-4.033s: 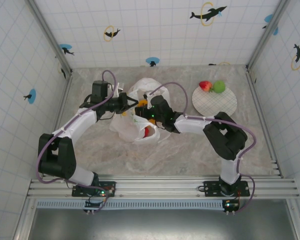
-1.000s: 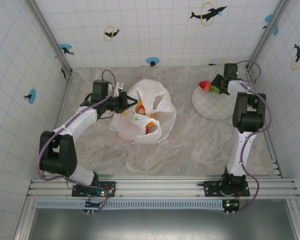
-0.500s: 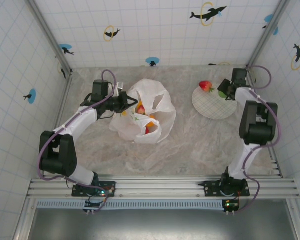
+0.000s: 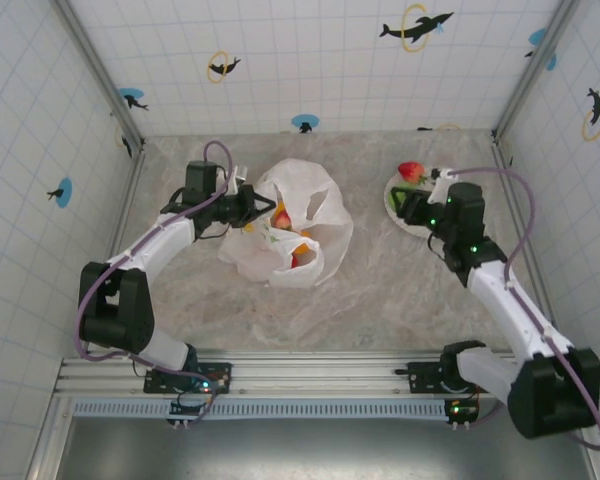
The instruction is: Place the fruits into the plastic bag
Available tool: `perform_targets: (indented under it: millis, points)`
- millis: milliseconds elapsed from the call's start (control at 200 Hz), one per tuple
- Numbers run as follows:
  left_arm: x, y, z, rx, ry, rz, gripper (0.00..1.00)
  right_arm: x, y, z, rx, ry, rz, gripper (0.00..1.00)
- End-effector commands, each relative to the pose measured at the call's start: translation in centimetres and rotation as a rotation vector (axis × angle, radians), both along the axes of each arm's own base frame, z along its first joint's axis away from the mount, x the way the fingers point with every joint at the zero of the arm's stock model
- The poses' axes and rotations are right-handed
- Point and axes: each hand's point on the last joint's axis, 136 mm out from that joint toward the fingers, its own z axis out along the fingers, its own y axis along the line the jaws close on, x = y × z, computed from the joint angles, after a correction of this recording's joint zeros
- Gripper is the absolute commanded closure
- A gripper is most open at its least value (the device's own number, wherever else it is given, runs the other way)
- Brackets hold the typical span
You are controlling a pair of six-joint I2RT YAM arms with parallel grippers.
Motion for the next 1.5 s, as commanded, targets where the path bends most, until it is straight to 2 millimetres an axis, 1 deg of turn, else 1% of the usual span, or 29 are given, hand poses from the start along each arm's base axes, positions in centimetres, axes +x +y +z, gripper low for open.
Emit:
perform_targets:
  millis: [0, 60, 90, 110, 125, 130, 140, 180, 190, 330, 435, 480, 540, 626, 781, 881, 966, 1056, 1171, 1281, 1386, 1491]
  points:
    - [-0.6, -0.3, 0.4, -0.003, -0.028, -0.033, 1.00, -3.0, 4.5, 1.2, -0.013, -0.083, 0.195, 0.36]
    - [-0.5, -0.3, 0.4, -0.001, -0.030, -0.033, 1.00, -4.6, 7.0, 1.0, -0.037, -0.093, 0.280, 0.36]
    - [-0.6, -0.3, 0.3, -0.002, -0.028, -0.034, 1.00, -5.2, 7.8, 0.8, -0.053, -0.100, 0.311, 0.36]
    - [-0.6, -0.3, 0.3, 0.000, -0.030, -0.032, 1.00, -5.7, 8.7, 0.6, -0.065, -0.102, 0.338, 0.36]
    - [-0.6, -0.3, 0.4, -0.001, -0.031, -0.032, 1.00, -5.8, 9.0, 0.4, -0.075, -0.104, 0.345, 0.36]
    - [-0.5, -0.3, 0.4, -0.001, -0.031, -0.032, 1.00, -6.0, 9.3, 0.3, -0.078, -0.104, 0.357, 0.36]
    - [-0.5, -0.3, 0.4, 0.000, -0.031, -0.032, 1.00, -6.0, 9.3, 0.2, -0.081, -0.103, 0.357, 0.36]
    - [-0.6, -0.3, 0.4, 0.000, -0.031, -0.032, 1.00, -6.7, 10.7, -0.4, -0.104, -0.104, 0.401, 0.36]
    - [-0.6, -0.3, 0.4, 0.000, -0.031, -0.031, 1.00, -7.0, 11.2, -0.6, -0.112, -0.104, 0.420, 0.36]
    - [-0.6, -0.2, 1.0, 0.000, -0.040, -0.028, 1.00, -8.2, 14.9, -3.4, -0.170, -0.069, 0.534, 0.36]
    - [-0.6, -0.2, 1.5, 0.000, -0.048, -0.032, 1.00, -8.2, 16.9, -5.1, -0.216, -0.052, 0.571, 0.36]
    - [-0.7, -0.2, 1.7, 0.001, -0.052, -0.034, 1.00, -7.8, 17.5, -5.7, -0.233, -0.045, 0.566, 0.37]
    - [-0.9, -0.1, 1.8, 0.002, -0.052, -0.035, 1.00, -6.7, 18.0, -6.7, -0.240, -0.030, 0.533, 0.38]
    - [-1.1, -0.2, 2.0, -0.002, -0.057, -0.040, 1.00, -5.4, 19.0, -7.2, -0.217, -0.022, 0.507, 0.38]
    - [-1.2, -0.3, 2.8, -0.012, -0.069, -0.044, 1.00, -3.7, 22.4, -8.3, -0.169, -0.012, 0.506, 0.38]
    - [-1.4, -0.3, 3.4, -0.020, -0.080, -0.043, 1.00, -2.5, 23.9, -9.1, -0.146, 0.009, 0.482, 0.38]
    - [-1.6, -0.5, 3.9, -0.027, -0.093, -0.047, 1.00, -1.6, 24.9, -9.2, -0.100, 0.018, 0.453, 0.38]
    - [-1.8, -0.6, 4.3, -0.034, -0.103, -0.052, 1.00, -0.4, 26.1, -8.8, -0.027, 0.022, 0.424, 0.38]
    - [-1.8, -0.8, 4.9, -0.045, -0.114, -0.052, 1.00, 0.4, 27.9, -8.6, 0.045, 0.033, 0.420, 0.38]
    - [-1.6, -0.9, 5.4, -0.054, -0.125, -0.051, 1.00, 1.0, 29.2, -9.3, 0.073, 0.060, 0.406, 0.37]
    - [-1.5, -0.9, 5.7, -0.056, -0.131, -0.050, 1.00, 1.6, 29.7, -10.0, 0.106, 0.096, 0.380, 0.35]
    - [-1.5, -0.9, 5.6, -0.056, -0.133, -0.051, 1.00, 1.8, 30.2, -10.9, 0.131, 0.134, 0.374, 0.33]
